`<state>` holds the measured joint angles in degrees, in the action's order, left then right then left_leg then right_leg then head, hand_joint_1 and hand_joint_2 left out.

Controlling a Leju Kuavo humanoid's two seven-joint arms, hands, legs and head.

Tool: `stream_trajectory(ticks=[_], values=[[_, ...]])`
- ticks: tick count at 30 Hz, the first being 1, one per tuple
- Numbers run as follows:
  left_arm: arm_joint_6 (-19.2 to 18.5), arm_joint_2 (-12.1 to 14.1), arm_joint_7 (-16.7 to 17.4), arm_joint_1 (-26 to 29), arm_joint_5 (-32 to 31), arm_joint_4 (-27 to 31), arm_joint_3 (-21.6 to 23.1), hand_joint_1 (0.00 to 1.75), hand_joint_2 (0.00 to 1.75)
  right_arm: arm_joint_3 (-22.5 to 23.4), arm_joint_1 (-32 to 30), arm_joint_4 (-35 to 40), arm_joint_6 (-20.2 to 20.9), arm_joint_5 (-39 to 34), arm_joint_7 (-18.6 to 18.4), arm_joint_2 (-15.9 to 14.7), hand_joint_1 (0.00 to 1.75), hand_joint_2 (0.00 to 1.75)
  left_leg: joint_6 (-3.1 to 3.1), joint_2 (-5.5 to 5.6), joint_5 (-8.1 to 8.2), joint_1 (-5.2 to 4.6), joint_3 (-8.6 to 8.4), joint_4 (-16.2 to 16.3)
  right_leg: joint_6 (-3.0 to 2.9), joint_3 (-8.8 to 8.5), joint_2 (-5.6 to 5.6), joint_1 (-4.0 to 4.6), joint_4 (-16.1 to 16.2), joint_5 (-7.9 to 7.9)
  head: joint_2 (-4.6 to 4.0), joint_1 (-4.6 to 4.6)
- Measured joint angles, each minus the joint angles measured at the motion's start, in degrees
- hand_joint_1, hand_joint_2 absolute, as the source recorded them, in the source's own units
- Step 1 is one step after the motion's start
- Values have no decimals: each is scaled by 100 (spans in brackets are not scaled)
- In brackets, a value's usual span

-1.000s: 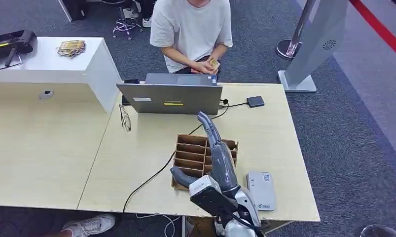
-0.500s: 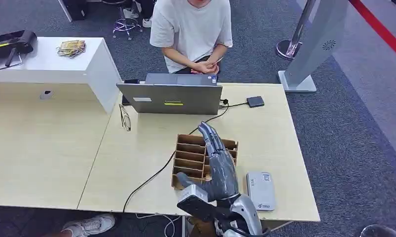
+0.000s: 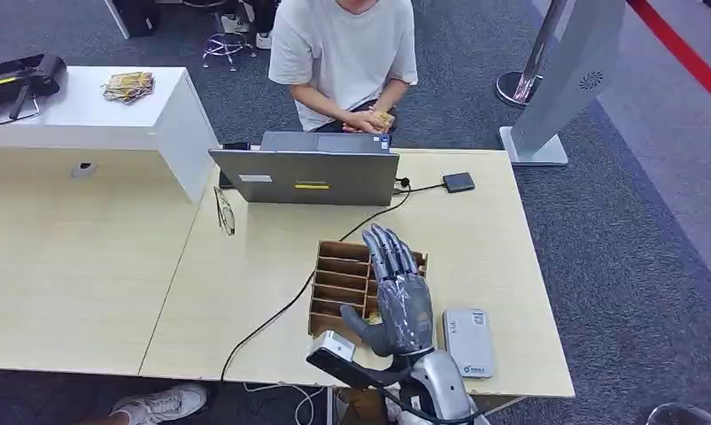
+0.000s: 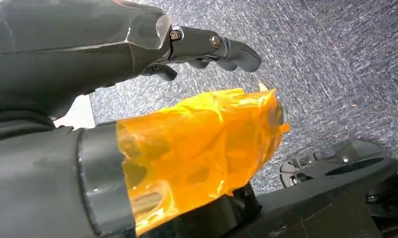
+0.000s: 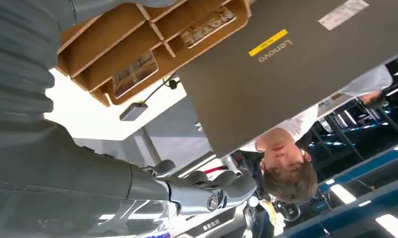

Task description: Pass the card to the sensor for recognition and then transmit it.

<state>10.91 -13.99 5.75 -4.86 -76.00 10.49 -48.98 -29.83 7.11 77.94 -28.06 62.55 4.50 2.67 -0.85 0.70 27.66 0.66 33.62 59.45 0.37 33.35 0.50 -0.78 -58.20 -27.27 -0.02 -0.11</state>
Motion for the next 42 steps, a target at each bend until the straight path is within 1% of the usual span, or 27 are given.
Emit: stream_trajectory(ticks=[4,10,26,42], values=[[-11,0,2,-1,-13,0,0,0,0,11,59,-134,-9,55,-39,-24,0,175,0,0,0,0,0,0,0,0,0,0,0,0,0,0],[-33,0,42,-6,-52,0,4,0,0,68,136,-291,2,201,-197,-31,0,175,0,0,0,0,0,0,0,0,0,0,0,0,0,0],[-116,-2,101,-40,-160,0,81,0,0,321,517,-796,96,437,-385,-29,0,175,0,0,0,0,0,1,-1,0,0,0,0,2,0,0],[-149,-4,103,-60,-203,0,109,0,0,596,667,-1314,98,739,-483,-29,0,175,0,1,0,0,0,1,-1,0,0,0,0,2,0,2]])
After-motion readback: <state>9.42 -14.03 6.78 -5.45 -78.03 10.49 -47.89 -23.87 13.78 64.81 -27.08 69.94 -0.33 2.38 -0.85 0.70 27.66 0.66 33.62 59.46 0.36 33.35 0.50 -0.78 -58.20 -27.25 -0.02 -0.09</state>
